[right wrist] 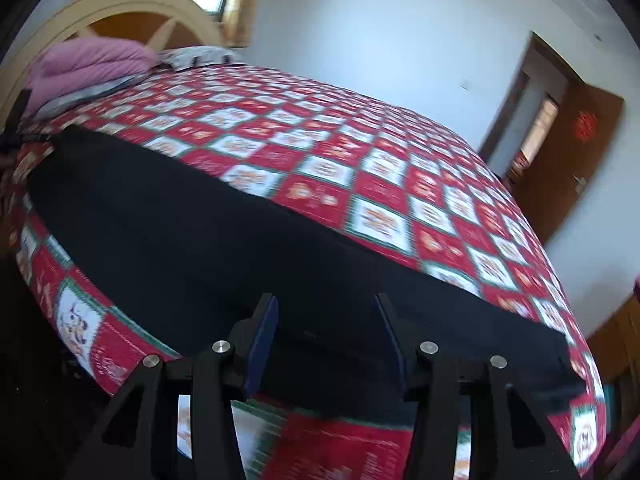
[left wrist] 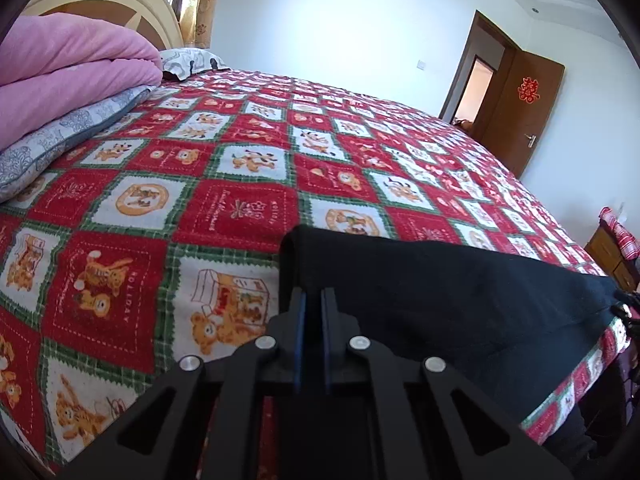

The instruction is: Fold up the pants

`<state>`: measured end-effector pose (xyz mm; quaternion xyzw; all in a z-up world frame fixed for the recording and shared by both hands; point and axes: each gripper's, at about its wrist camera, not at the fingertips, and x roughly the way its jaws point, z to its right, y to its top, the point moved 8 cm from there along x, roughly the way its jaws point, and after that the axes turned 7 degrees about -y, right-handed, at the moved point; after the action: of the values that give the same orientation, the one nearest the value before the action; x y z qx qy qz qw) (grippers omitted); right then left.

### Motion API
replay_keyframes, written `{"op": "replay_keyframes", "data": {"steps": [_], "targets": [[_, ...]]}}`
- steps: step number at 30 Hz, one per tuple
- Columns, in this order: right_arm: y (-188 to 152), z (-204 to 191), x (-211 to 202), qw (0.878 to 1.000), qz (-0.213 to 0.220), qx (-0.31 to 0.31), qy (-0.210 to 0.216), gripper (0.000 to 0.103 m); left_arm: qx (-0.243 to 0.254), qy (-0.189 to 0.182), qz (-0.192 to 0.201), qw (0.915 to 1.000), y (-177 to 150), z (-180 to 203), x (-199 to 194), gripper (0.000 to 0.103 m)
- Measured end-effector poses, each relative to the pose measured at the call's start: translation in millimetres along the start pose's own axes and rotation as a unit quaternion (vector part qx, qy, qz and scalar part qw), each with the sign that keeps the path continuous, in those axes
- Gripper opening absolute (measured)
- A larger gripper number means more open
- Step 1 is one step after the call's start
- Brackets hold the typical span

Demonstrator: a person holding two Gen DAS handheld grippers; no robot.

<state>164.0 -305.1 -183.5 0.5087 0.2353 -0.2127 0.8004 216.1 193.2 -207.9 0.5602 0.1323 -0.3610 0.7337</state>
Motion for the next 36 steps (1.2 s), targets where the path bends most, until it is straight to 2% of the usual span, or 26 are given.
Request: {"op": "replay_keyframes", "data": {"steps": [5, 11, 19, 20, 21, 22, 24, 33, 36], "targets": [[15, -47, 11, 0.998, 0.016, -0.058, 0.021, 0.050, -0.025, -0.027, 0.007, 0.9993, 0, 4, -7, 0.007], [21, -92, 30, 0.990, 0.025, -0.140, 0.022, 0.050, -0.032, -0.035, 0.006, 0.9989, -1, 3, -7, 0.007], [25, -122, 56, 0.985, 0.010, -0.168, 0.045, 0.049, -0.050, -0.052, -0.002, 0.9974, 1, -1, -7, 0.007], [25, -124, 57, 0.985, 0.008, -0.165, 0.049, 0.033, -0.053, -0.055, -0.001, 0.9971, 2, -1, -8, 0.007], [26, -123, 55, 0.986, 0.009, -0.159, 0.057, 0.010, -0.054, -0.058, -0.001, 0.9969, 4, 0, -10, 0.007], [28, -121, 54, 0.987, 0.009, -0.150, 0.060, 0.007, -0.053, -0.059, -0.001, 0.9969, 5, 1, -12, 0.007], [35, -117, 49, 0.989, 0.015, -0.137, 0.061, 0.003, -0.054, -0.068, 0.000, 0.9963, 9, 2, -17, 0.007], [54, -102, 8, 0.989, 0.047, -0.117, 0.074, 0.003, -0.091, -0.121, 0.000, 0.9885, 15, 8, -48, 0.006], [51, -98, -11, 0.989, 0.057, -0.109, 0.083, 0.003, -0.099, -0.122, -0.006, 0.9876, 7, 4, -62, 0.006]]}}
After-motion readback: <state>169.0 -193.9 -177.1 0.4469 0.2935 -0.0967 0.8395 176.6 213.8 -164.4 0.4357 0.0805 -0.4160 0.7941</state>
